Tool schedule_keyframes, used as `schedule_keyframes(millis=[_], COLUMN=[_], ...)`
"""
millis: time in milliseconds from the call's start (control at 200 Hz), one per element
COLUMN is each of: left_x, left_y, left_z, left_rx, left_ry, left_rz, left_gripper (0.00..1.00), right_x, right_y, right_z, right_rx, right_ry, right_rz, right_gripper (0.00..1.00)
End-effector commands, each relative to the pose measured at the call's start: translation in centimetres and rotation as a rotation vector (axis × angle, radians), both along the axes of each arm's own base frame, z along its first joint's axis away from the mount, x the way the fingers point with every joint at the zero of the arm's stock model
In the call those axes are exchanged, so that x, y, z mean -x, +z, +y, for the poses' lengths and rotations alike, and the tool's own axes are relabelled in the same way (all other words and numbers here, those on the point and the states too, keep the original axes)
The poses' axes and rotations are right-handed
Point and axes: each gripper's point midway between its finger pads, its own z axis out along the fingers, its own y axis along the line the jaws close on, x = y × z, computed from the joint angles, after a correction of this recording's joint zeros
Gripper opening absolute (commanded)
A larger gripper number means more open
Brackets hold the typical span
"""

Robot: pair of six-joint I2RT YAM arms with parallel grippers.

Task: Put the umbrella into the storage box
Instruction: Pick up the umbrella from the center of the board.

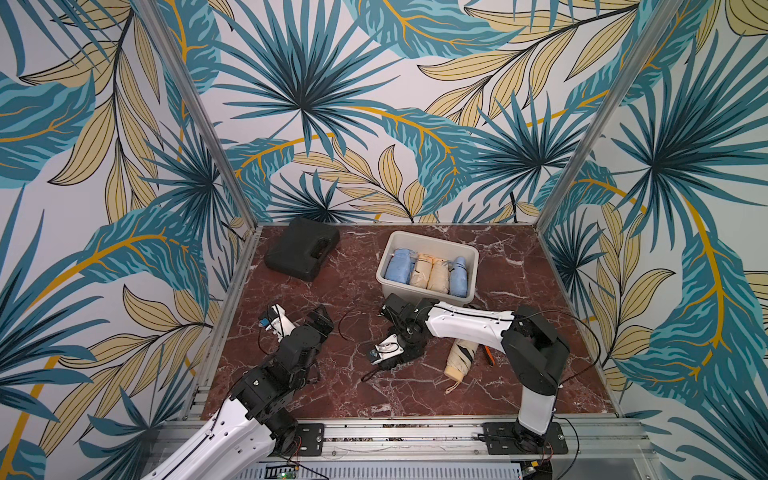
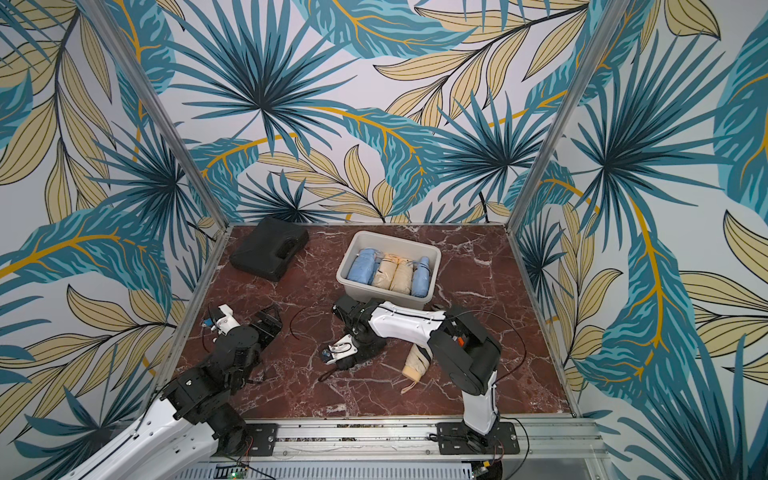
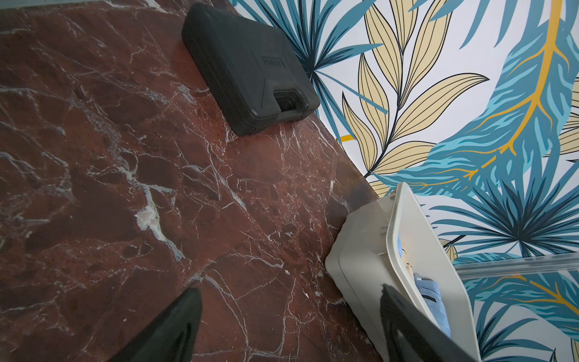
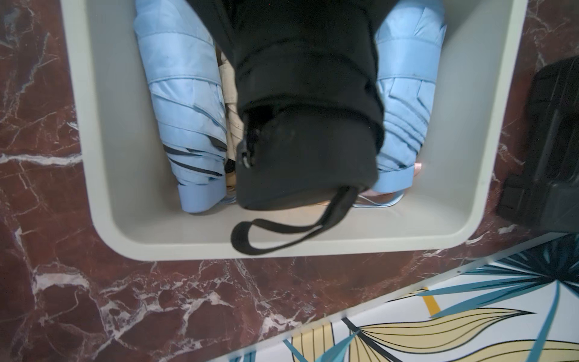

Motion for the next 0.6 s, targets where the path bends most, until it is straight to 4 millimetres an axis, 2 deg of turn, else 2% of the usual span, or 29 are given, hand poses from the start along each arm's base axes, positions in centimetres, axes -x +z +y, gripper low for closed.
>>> schedule_keyframes(millis=[0, 295, 596], left_x=[-0.2, -0.6, -1.5], left_y=[-0.4, -0.7, -0.7], left_z=[0.2, 0.5, 0.1], left_rx=[-0.012, -0.013, 0.010], left_ry=[0.009, 0.016, -0.003], left_rz=[0.003, 0.011, 0.013], left_gripper=[0.92, 0.92, 0.92], right_x=[0.9, 0.8, -3.2], right_y=[3.1, 8.8, 17.1], right_z=[0.2, -0.1, -0.2], right_rx=[-0.078, -0.300, -0.677], right_ry=[-0.021, -0.223, -0.549], right_rz=[-0.007, -0.056, -0.119], right_gripper=[0.44, 0.41, 0.37])
